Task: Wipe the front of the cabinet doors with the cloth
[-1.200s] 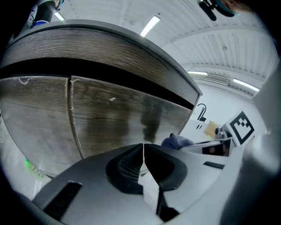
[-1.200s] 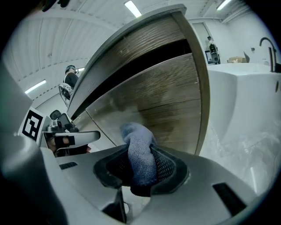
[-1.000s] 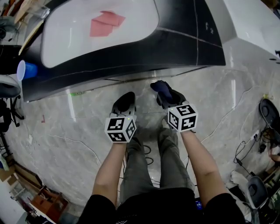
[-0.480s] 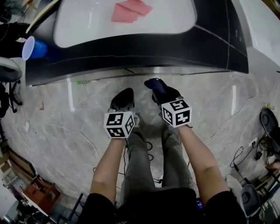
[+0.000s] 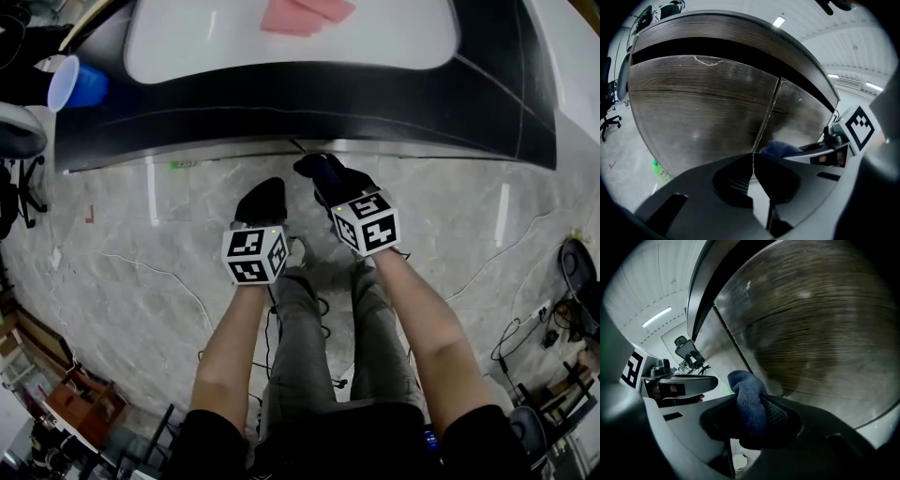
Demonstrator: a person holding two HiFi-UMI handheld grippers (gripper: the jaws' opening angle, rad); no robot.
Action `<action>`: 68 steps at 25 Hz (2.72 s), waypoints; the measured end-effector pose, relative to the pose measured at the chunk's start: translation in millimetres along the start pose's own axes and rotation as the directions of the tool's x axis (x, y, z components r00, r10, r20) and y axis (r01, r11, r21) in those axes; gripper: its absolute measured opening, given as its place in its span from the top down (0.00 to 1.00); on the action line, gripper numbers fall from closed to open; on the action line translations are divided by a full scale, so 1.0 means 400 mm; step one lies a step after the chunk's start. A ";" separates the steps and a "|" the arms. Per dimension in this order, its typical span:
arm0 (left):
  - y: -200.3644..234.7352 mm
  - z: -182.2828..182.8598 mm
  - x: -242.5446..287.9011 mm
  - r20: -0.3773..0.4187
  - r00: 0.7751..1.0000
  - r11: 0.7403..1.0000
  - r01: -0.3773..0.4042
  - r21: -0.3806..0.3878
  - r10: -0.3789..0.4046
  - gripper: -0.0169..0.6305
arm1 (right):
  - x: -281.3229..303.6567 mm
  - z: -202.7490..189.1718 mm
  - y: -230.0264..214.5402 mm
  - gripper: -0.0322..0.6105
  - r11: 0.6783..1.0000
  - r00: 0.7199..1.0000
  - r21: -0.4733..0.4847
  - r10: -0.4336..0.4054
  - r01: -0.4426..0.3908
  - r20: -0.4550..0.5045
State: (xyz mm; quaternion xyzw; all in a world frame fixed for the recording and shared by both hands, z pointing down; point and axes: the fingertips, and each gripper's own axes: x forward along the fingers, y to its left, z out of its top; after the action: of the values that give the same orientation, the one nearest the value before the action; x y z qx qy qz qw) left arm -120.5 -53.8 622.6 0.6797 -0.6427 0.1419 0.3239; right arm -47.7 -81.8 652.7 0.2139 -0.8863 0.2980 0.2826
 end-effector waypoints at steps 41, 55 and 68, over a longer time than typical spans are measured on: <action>-0.494 -0.033 0.238 -0.110 0.974 0.971 0.209 0.112 -0.197 0.95 | -0.401 -0.131 -0.531 0.77 0.940 0.950 0.191 -0.302 0.284 0.076; -0.583 -0.030 0.207 -0.132 0.952 0.938 0.298 0.177 -0.277 0.95 | -0.528 -0.150 -0.542 0.77 0.905 0.925 0.284 -0.361 0.316 0.121; -0.588 0.056 0.061 -0.102 0.928 0.896 0.374 0.241 -0.360 0.95 | -0.646 -0.074 -0.377 0.77 0.881 0.896 0.360 -0.396 0.307 0.202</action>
State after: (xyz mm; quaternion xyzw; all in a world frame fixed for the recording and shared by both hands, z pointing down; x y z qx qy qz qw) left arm 105.0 -95.3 559.9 0.8205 -0.4702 0.1787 0.2717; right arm 239.3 -118.3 571.3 0.4539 -0.8021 0.3485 0.1706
